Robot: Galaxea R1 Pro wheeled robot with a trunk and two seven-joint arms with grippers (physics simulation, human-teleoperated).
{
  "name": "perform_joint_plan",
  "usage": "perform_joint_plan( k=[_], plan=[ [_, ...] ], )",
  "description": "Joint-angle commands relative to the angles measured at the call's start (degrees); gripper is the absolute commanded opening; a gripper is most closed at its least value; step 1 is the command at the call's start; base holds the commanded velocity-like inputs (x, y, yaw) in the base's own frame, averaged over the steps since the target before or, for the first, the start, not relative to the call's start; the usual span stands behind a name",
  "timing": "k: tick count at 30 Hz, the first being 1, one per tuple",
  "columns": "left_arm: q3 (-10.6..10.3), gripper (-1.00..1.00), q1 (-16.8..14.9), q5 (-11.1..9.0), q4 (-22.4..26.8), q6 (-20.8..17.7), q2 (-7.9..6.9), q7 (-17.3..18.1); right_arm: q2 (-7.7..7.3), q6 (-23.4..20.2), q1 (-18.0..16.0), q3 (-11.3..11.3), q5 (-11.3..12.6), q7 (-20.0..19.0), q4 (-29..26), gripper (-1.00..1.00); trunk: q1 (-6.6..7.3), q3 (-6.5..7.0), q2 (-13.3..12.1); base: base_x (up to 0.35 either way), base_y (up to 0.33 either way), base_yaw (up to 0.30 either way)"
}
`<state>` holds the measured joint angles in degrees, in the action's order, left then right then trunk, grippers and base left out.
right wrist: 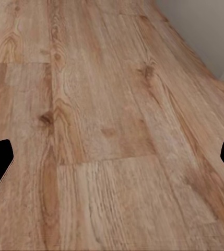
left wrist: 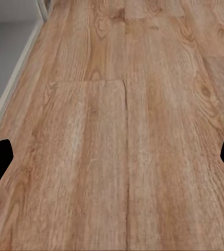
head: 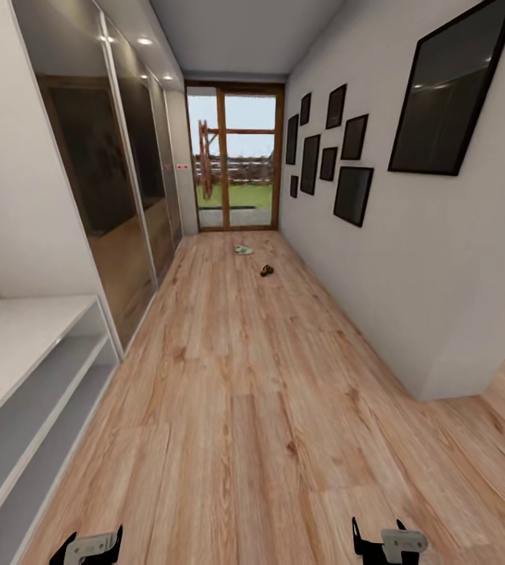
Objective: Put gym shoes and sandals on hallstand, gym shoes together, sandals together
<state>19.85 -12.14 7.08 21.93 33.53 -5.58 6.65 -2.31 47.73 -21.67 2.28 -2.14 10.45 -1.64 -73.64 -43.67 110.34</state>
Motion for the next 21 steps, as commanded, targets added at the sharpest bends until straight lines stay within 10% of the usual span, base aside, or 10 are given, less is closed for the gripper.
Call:
perform_joint_plan(
  k=[1, 21],
  plan=[
    [0.49, 1.00, -0.06, 0.57, -0.04, 0.21, 0.04, 0.29, 0.00, 0.08, -0.04, 0.25, -0.24, 0.45, 0.02, 1.00, -0.03, -0.05, 0.02, 0.337, 0.078, 0.000],
    [0.46, 1.00, -0.03, 0.57, -0.04, 0.22, 0.04, 0.29, -0.02, 0.08, -0.04, 0.24, -0.24, 0.45, 0.02, 1.00, -0.03, -0.05, 0.02, 0.337, 0.077, 0.000]
  ],
)
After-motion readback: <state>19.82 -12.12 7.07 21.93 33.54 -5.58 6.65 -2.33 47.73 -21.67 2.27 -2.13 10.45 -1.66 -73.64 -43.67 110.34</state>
